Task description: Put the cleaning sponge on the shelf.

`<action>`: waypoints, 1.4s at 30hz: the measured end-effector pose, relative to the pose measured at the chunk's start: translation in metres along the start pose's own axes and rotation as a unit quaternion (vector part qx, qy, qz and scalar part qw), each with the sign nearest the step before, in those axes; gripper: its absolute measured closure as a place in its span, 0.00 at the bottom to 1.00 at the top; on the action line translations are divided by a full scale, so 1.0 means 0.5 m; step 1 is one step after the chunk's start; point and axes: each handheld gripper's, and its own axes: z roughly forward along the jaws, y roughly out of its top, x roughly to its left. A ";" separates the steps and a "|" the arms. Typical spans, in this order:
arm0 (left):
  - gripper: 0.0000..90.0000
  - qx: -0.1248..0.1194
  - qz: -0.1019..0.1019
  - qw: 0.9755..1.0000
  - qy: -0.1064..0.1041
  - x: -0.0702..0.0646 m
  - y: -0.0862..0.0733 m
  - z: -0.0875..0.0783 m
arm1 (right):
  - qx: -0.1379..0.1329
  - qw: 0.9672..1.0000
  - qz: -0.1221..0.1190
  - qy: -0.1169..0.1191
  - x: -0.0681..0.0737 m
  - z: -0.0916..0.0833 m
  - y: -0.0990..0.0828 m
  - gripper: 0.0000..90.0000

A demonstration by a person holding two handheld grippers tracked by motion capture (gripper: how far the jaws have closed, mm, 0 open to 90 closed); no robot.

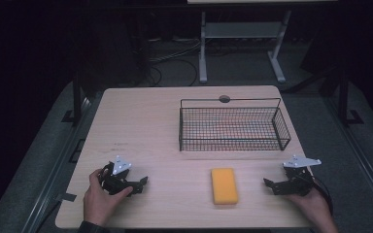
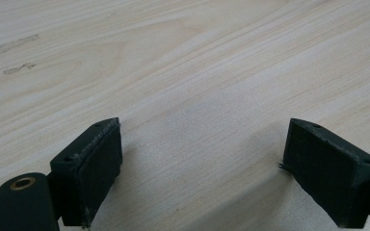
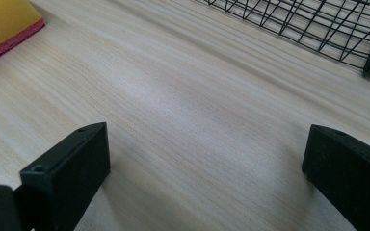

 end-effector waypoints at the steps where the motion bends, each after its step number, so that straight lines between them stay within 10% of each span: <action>1: 0.14 0.000 0.000 1.000 0.000 0.000 0.000 0.000 | 0.000 1.000 0.000 0.000 0.000 0.000 0.000 0.02; 15: 0.14 0.000 0.000 1.000 0.000 0.000 0.000 0.000 | 0.016 1.000 0.002 0.016 0.007 -0.016 0.015 0.26; 31: 0.14 0.000 0.000 1.000 0.000 0.000 0.000 0.000 | 0.001 0.997 -0.011 0.081 0.039 -0.021 0.061 0.85; 42: 0.14 0.001 0.002 1.000 0.000 0.001 0.000 0.000 | 0.005 0.994 -0.029 0.109 0.054 -0.008 0.083 0.99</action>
